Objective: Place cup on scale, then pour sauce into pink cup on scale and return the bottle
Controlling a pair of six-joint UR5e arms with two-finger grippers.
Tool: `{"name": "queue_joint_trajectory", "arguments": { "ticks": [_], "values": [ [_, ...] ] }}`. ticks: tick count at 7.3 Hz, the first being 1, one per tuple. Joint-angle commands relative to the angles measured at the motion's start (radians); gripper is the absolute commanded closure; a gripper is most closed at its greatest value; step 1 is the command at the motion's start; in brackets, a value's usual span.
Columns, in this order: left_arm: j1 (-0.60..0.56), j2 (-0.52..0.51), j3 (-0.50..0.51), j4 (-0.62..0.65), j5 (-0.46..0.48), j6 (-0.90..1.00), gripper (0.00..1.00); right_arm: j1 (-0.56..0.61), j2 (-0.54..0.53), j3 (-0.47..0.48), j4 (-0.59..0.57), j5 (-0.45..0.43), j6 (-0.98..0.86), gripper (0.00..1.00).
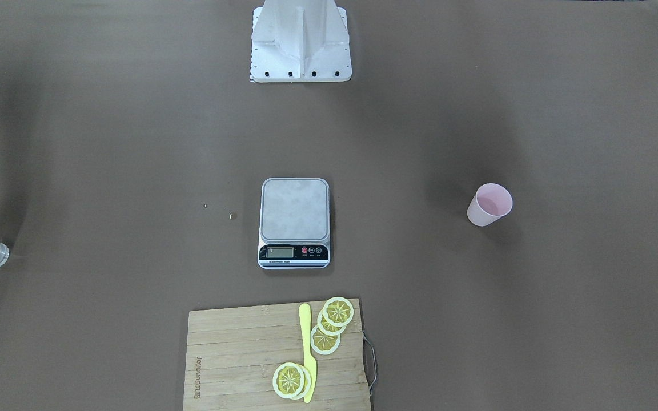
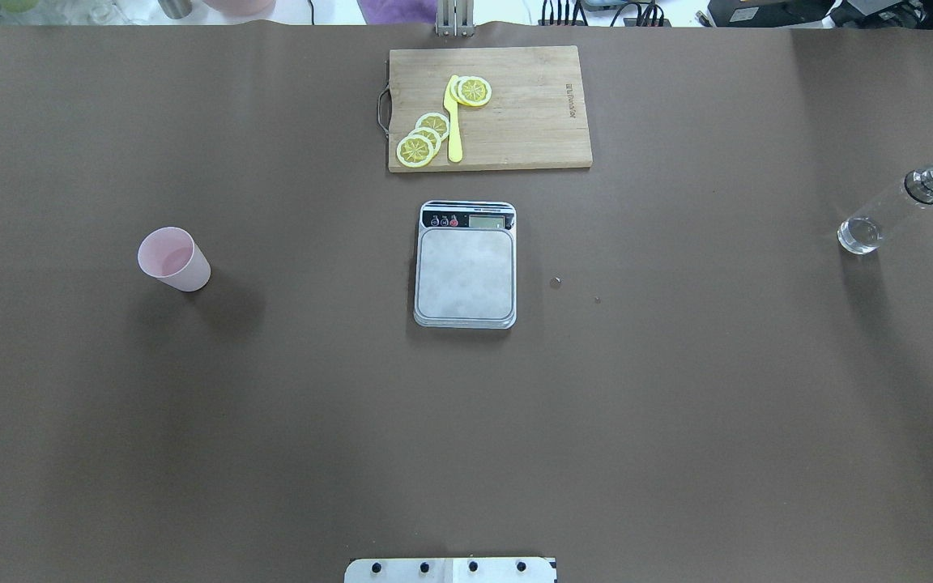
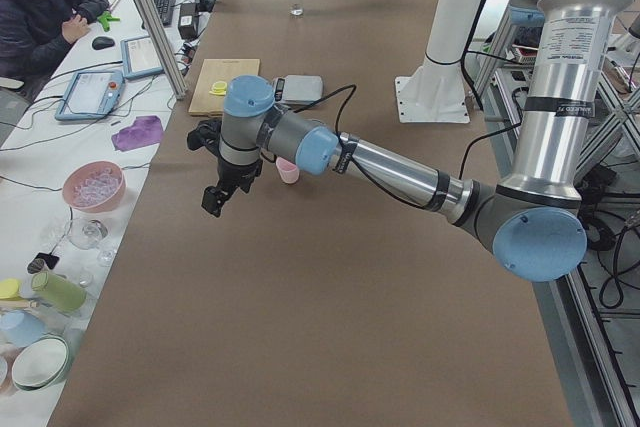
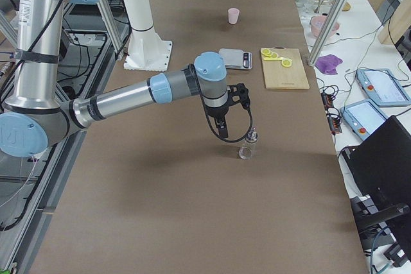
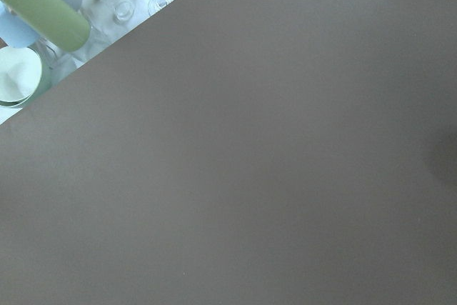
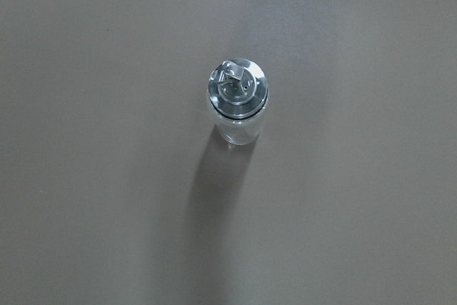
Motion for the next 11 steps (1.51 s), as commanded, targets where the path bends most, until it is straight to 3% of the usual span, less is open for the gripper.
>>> {"name": "queue_joint_trajectory", "arguments": {
  "ticks": [1,3,5,9,11],
  "values": [
    [0.002,-0.063,0.047,-0.015,-0.101,-0.057,0.02,0.002,-0.047,0.004,0.0,-0.003,-0.002,0.0],
    [0.02,-0.071,0.023,-0.03,-0.121,-0.132,0.02,0.002,-0.049,-0.003,0.001,-0.003,-0.002,0.0],
    [0.176,-0.101,0.026,-0.027,-0.118,-0.228,0.02,0.0,-0.089,-0.029,0.024,-0.015,-0.013,0.0],
    [0.32,-0.111,0.048,-0.038,-0.109,-0.558,0.03,-0.001,-0.11,-0.071,0.031,-0.008,-0.007,0.0],
    [0.435,-0.108,0.046,-0.126,0.018,-0.731,0.03,-0.001,-0.112,-0.071,0.031,-0.006,-0.007,0.0]
  ]
}}
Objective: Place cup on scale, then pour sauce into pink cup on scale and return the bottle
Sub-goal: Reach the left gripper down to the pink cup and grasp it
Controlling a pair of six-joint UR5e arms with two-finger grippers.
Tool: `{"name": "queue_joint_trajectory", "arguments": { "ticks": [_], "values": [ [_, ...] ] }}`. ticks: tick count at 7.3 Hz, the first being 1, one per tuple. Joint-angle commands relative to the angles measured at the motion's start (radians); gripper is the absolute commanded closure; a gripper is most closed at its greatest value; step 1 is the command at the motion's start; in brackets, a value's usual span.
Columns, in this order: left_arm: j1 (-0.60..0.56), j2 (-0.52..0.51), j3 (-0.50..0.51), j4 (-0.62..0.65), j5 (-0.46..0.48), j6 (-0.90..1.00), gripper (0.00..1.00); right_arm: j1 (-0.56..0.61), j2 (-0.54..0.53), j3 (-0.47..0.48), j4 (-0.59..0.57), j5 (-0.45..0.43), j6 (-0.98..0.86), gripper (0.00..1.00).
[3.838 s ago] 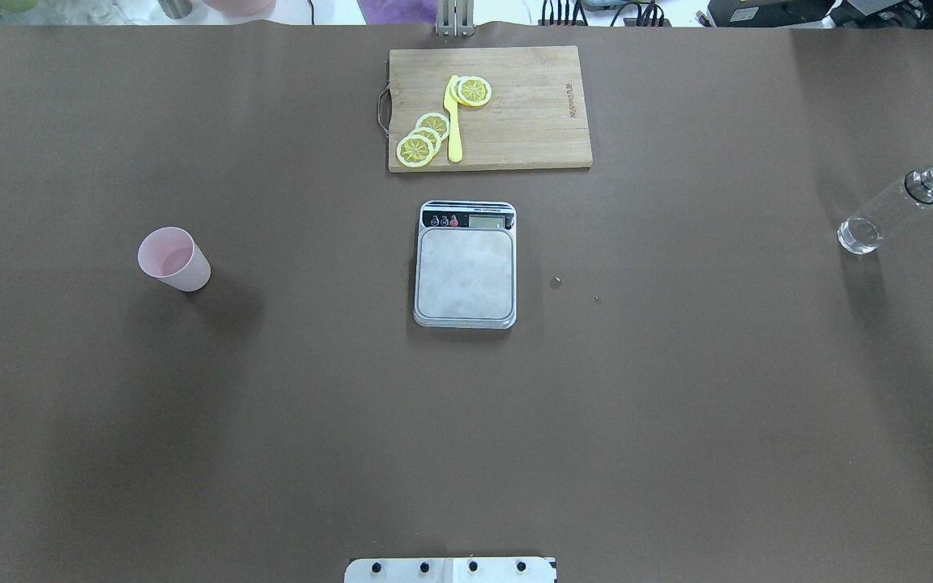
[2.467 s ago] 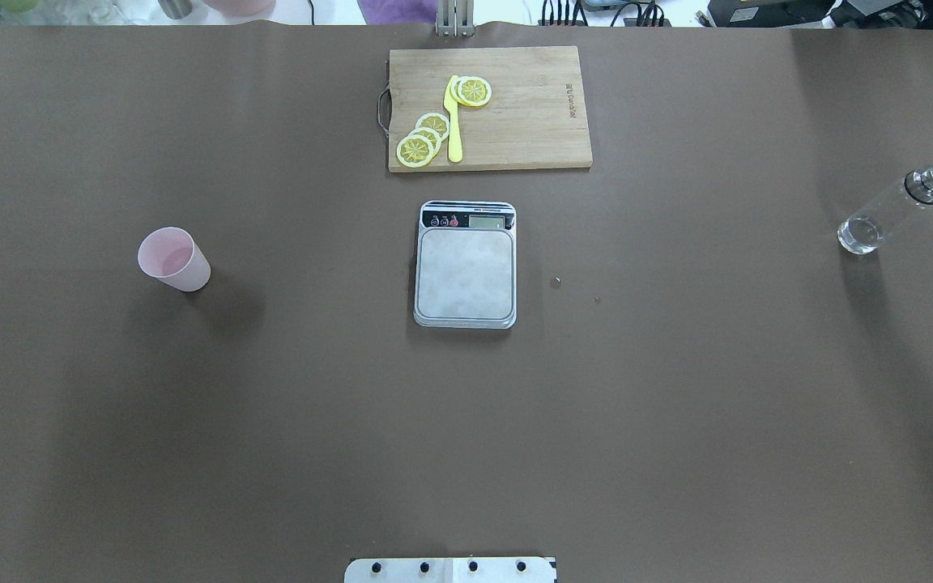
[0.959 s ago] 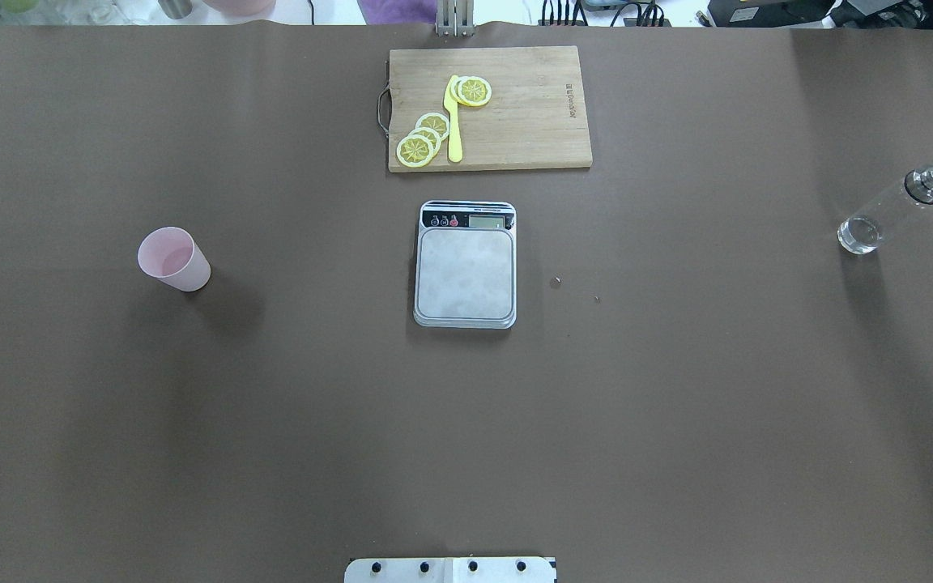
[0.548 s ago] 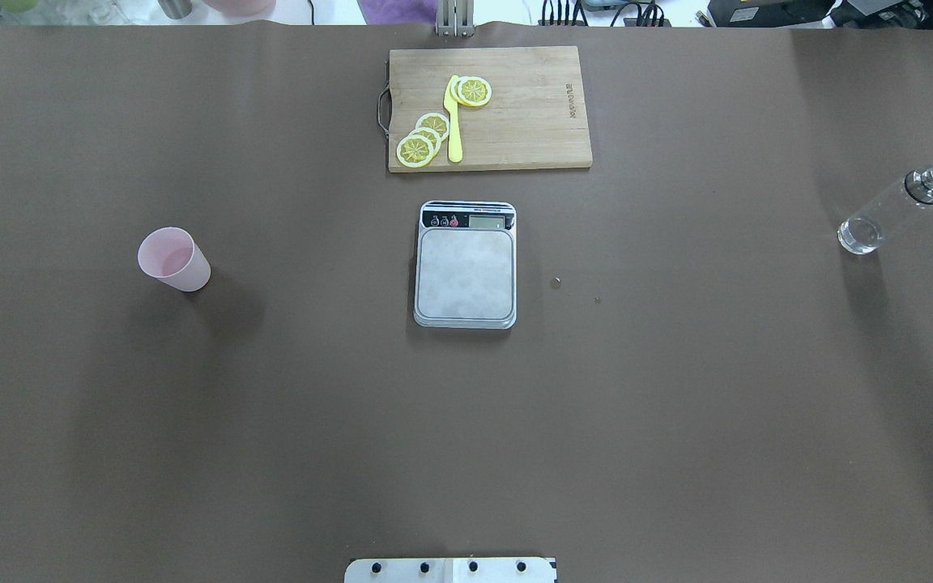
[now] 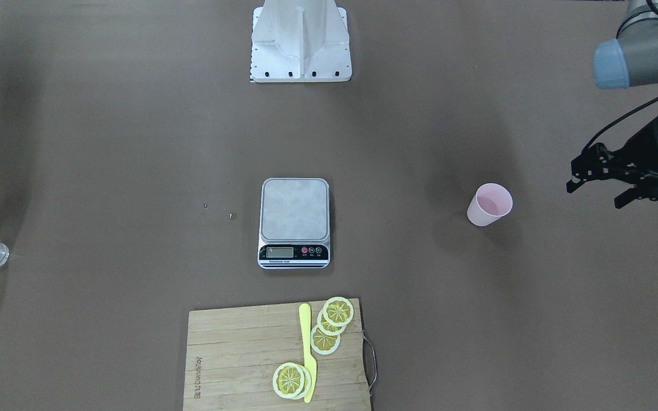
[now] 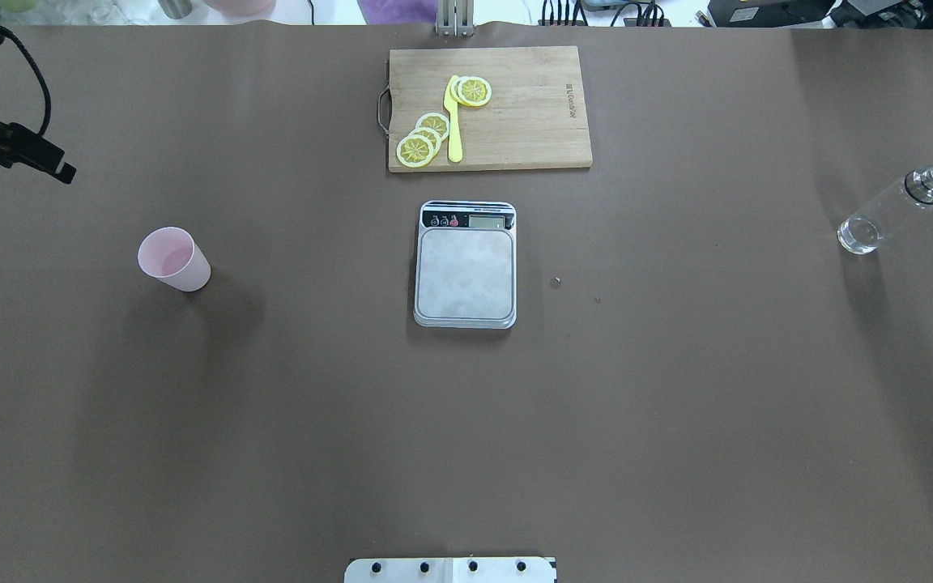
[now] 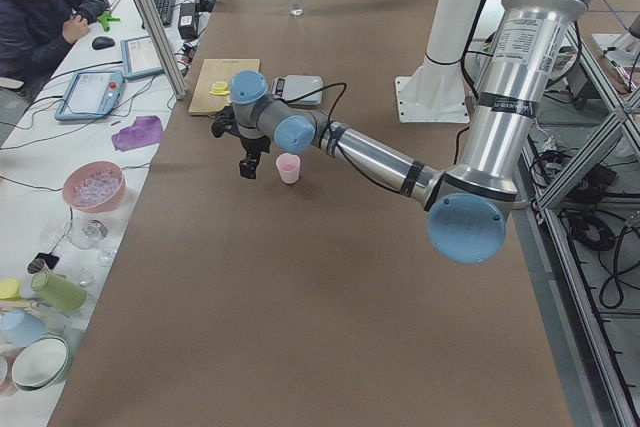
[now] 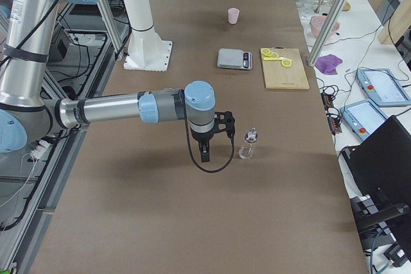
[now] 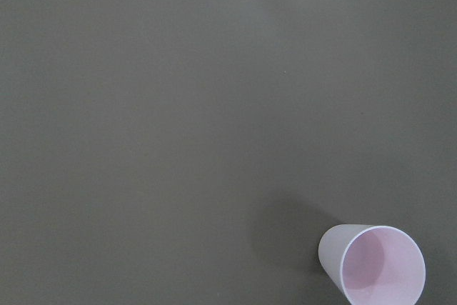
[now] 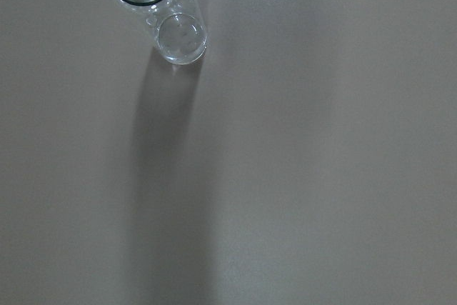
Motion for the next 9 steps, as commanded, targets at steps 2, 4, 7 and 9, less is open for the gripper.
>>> {"name": "queue_joint_trajectory", "arguments": {
  "ticks": [2,4,7,9],
  "values": [
    [0.16,0.005,0.017,-0.099,0.152,-0.211,0.07,0.0,-0.002,-0.001,0.0,0.002,0.0,0.0],
    [0.2,0.005,0.019,-0.101,0.192,-0.223,0.16,0.0,-0.002,-0.001,0.0,0.002,0.002,0.0],
    [0.254,0.003,0.028,-0.116,0.22,-0.225,0.29,0.0,-0.002,-0.001,0.0,0.004,0.003,0.0],
    [0.256,0.002,0.035,-0.116,0.222,-0.225,0.5,0.0,-0.002,-0.001,0.0,0.004,0.003,0.0]
  ]
}}
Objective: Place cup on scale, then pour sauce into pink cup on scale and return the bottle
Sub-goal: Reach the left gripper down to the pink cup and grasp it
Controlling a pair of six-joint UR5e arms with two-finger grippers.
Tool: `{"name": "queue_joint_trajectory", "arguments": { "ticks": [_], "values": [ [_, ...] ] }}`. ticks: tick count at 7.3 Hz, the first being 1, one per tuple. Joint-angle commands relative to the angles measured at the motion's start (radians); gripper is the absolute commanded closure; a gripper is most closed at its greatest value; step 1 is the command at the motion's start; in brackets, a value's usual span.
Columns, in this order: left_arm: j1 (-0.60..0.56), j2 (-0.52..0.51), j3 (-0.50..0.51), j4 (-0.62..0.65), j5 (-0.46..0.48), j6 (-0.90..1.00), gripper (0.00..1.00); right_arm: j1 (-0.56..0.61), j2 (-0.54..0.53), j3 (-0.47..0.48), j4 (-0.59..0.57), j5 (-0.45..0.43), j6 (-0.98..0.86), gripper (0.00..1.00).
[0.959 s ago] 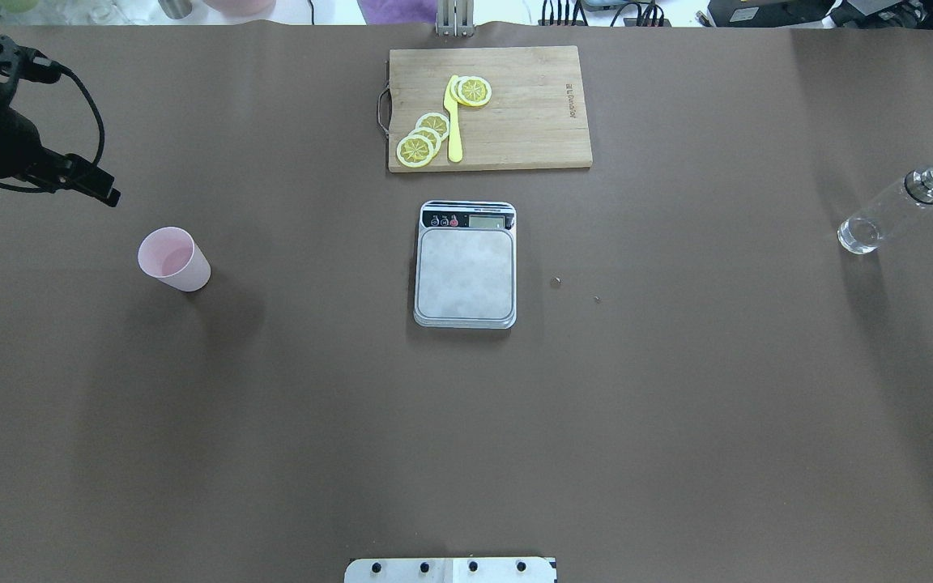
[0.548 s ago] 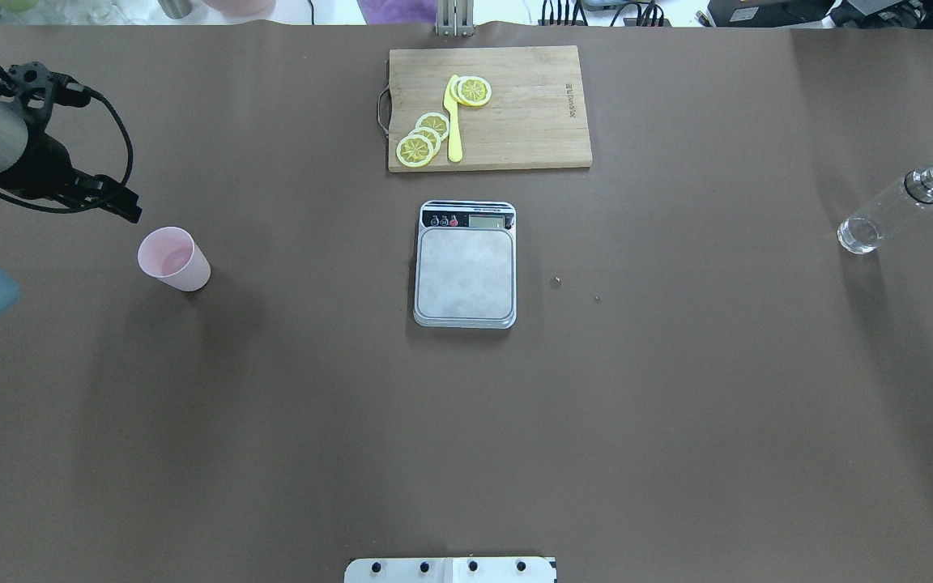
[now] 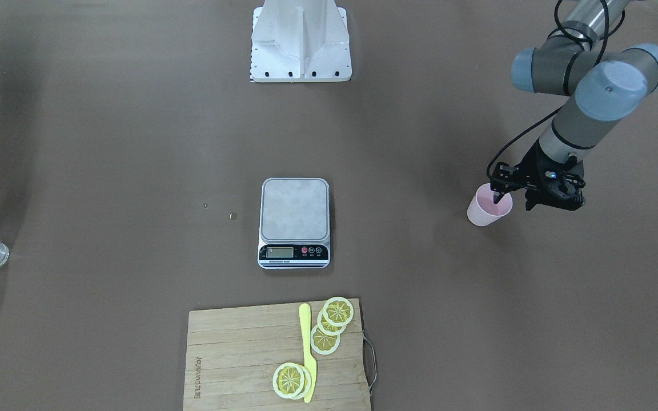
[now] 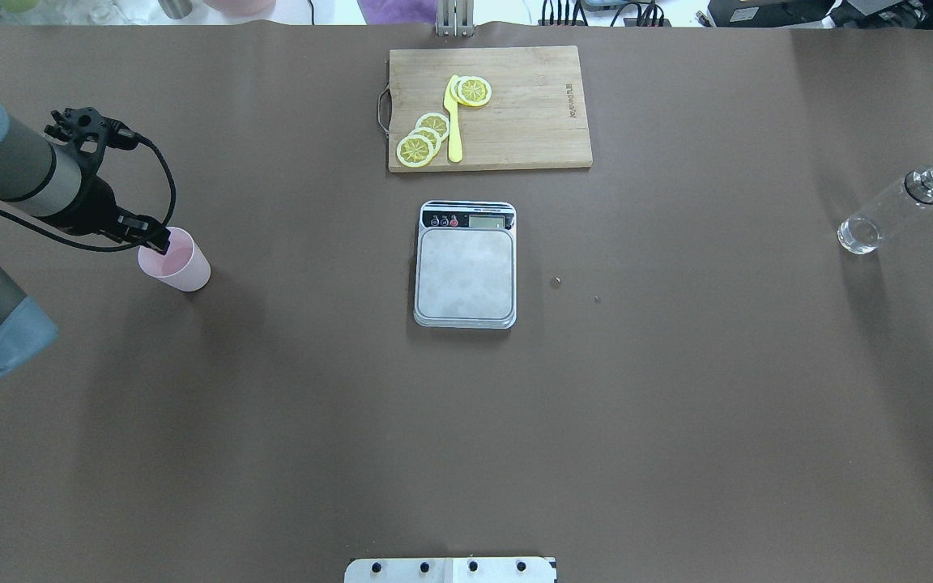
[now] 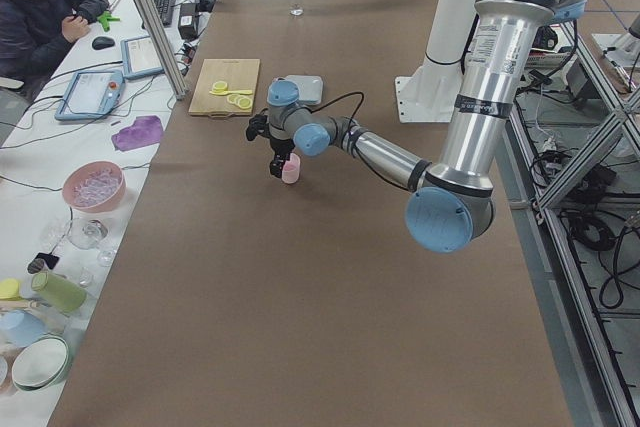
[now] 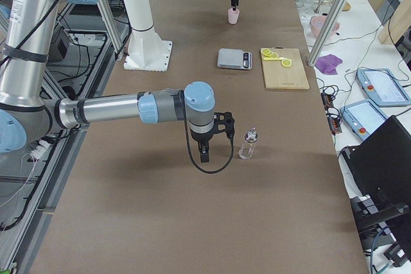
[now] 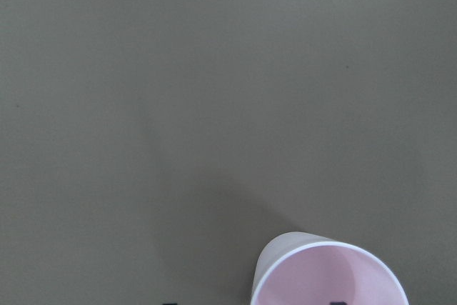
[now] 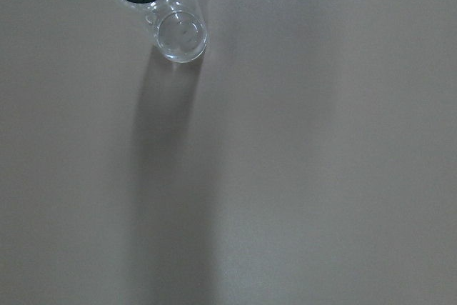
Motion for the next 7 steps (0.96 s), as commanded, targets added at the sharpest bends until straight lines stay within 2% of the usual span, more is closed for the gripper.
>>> {"name": "queue_joint_trajectory", "arguments": {
  "ticks": [1,2,5,7],
  "values": [
    [0.003,-0.002,0.006,-0.001,0.003,0.001,0.74,0.0,0.0,0.0,0.0,0.002,0.0,0.0],
    [0.005,-0.002,0.005,-0.001,0.003,0.004,0.99,0.0,0.0,0.0,0.0,0.002,0.002,0.0],
    [0.003,0.0,0.002,-0.033,0.003,0.006,1.0,0.0,0.0,0.0,0.0,0.005,0.0,0.0],
    [0.003,-0.011,-0.04,-0.023,-0.013,0.001,1.0,0.0,0.0,0.0,0.0,0.005,0.002,0.0]
  ]
}}
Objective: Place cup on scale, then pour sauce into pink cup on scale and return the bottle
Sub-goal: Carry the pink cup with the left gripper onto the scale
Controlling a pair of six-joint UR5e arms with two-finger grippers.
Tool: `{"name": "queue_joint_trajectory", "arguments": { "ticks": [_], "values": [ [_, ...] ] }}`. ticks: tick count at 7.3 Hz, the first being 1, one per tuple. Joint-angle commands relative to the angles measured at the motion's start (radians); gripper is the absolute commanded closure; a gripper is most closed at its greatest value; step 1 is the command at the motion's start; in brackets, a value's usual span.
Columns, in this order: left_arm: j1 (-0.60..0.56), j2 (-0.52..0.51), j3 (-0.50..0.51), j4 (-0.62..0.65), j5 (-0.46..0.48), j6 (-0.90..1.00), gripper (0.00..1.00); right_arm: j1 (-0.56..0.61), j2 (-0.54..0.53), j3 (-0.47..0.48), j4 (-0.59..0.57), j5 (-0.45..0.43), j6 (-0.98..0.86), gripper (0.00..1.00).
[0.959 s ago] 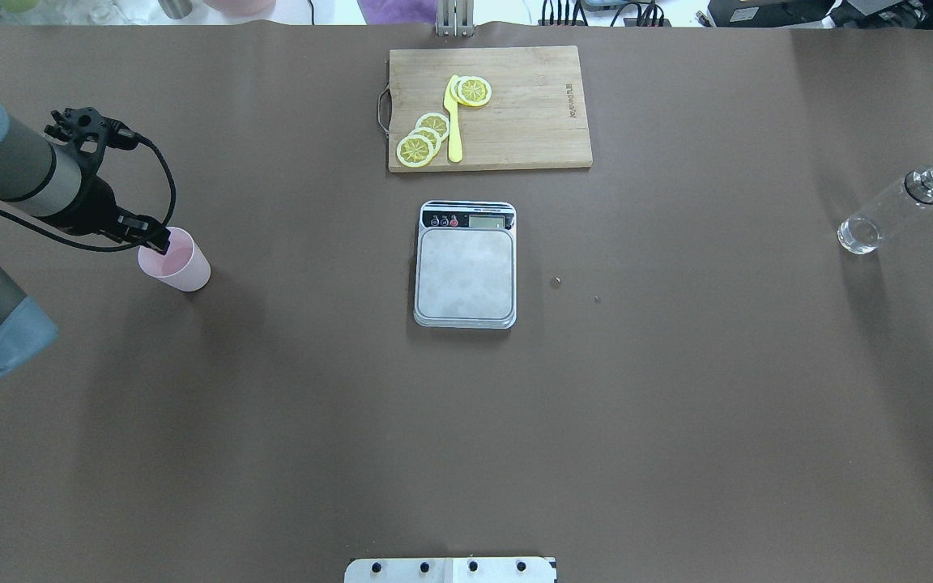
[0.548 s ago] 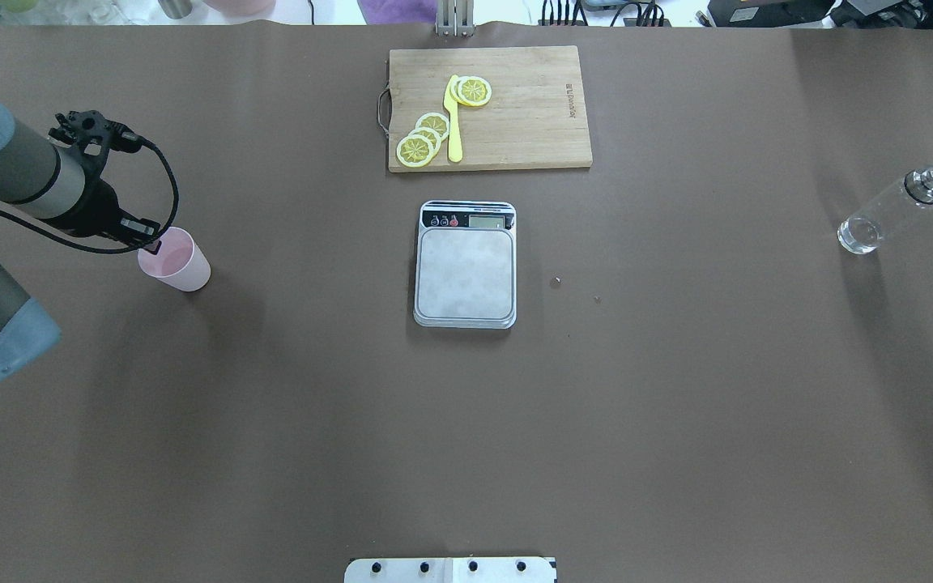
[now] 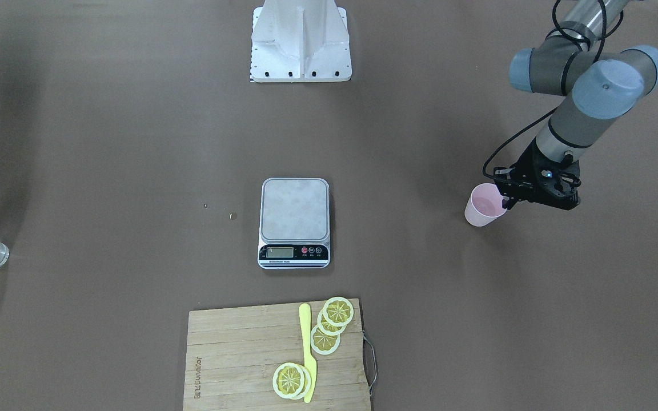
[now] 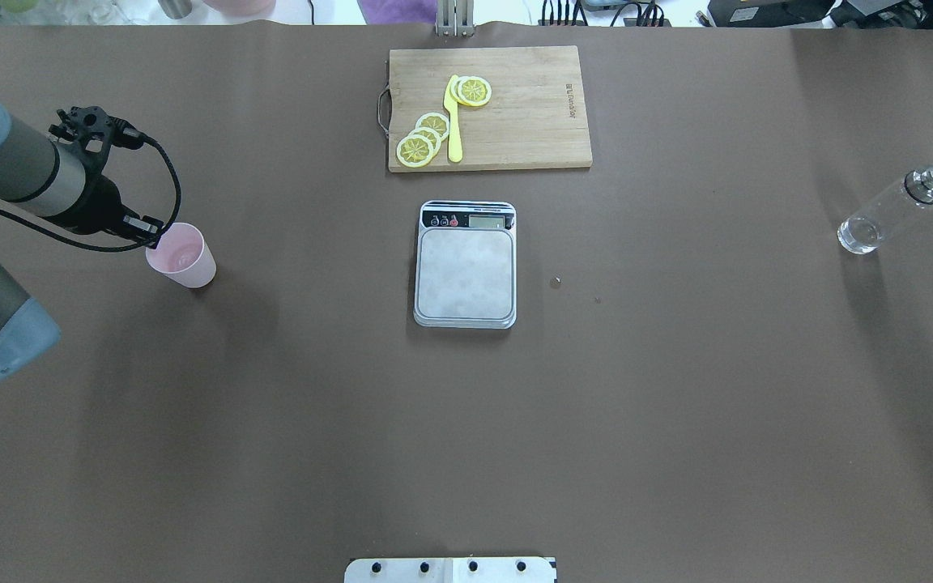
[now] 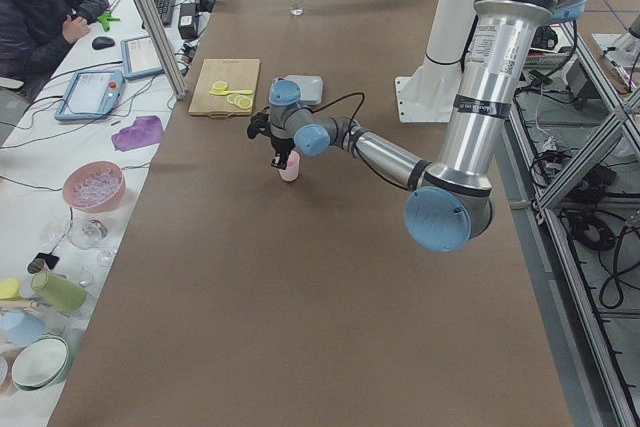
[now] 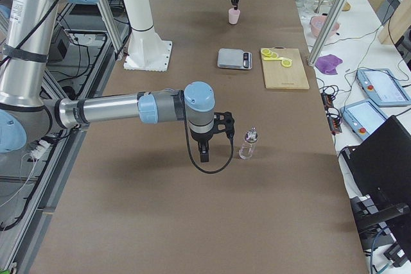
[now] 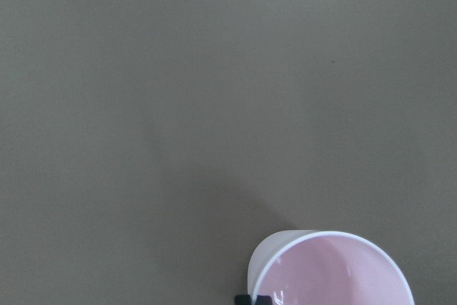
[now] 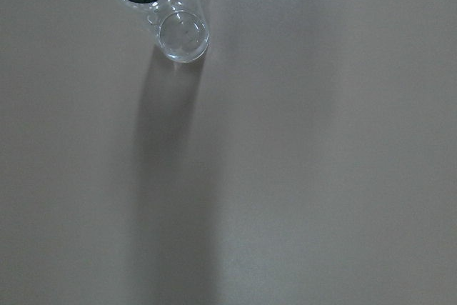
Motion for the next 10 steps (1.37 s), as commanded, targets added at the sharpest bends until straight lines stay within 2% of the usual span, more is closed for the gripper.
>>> {"name": "queue_joint_trajectory", "arguments": {
  "ticks": [1,3,6,8,10],
  "values": [
    [0.0,-0.052,-0.033,0.034,-0.009,-0.016,1.0,0.0,0.0,0.0,0.0,0.0,-0.001,0.0],
    [0.009,-0.241,-0.052,0.265,-0.009,-0.104,1.0,0.0,0.0,0.0,0.0,0.002,0.0,0.0],
    [0.153,-0.421,0.001,0.284,0.005,-0.328,1.0,0.0,0.0,-0.006,0.0,0.002,0.0,0.0],
    [0.243,-0.541,0.085,0.283,0.103,-0.424,1.0,0.0,0.002,-0.006,0.0,0.0,0.0,0.0],
    [0.253,-0.664,0.215,0.279,0.119,-0.465,1.0,0.0,0.002,-0.006,0.0,0.002,0.0,0.0]
  ]
}}
